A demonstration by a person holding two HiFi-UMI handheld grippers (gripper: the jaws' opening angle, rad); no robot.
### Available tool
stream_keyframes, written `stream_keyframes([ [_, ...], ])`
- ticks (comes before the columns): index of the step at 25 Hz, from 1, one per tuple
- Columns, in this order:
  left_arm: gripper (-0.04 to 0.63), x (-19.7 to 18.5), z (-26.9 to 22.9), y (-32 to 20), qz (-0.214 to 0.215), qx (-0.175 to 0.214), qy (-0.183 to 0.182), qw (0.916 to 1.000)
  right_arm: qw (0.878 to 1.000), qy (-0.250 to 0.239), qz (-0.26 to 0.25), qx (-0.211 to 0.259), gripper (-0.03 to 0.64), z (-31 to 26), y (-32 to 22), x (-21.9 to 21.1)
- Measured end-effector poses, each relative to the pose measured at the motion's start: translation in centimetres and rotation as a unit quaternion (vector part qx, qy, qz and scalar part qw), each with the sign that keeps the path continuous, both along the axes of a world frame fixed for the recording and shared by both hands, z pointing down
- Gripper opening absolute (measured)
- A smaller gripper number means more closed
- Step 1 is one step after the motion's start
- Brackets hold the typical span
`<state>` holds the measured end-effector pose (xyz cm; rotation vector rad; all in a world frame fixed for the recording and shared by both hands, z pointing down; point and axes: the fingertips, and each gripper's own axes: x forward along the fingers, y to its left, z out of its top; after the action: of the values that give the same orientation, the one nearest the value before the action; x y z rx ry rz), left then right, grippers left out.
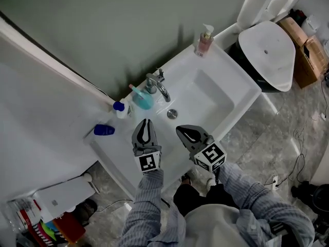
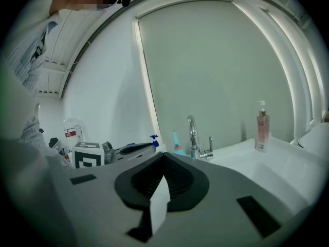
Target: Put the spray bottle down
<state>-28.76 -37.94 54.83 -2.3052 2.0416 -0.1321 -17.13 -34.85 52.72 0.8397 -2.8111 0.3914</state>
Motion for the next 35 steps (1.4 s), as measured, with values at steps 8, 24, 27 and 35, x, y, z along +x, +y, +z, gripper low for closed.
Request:
stream_keyframes([
  [8,0.003,1.6,-4.0,4.6,0.012,-0.008,-0.002,0.9999,1.0,-0.006,-0.011,0.017,0.015,-3.2,2.3,0.9],
  [24,0.002,4.5,-8.1,11.3,0.039,-0.023,-0.011,0.9989,0.999,-0.012,-0.011,0.032,0.015,-6.2,5.6,3.4],
  [27,0.002,4.9,-8.5,11.9,0.042,-0.018,-0.011,0.9989,0.999,-0.009,-0.013,0.034,0.015,-6.3,6.0,3.6],
  [35,0.002,4.9,-8.9,12.6,0.04,-0.015,-0.012,0.999,0.999,-0.007,-0.015,0.036,0.014,-6.6,6.7,3.2],
])
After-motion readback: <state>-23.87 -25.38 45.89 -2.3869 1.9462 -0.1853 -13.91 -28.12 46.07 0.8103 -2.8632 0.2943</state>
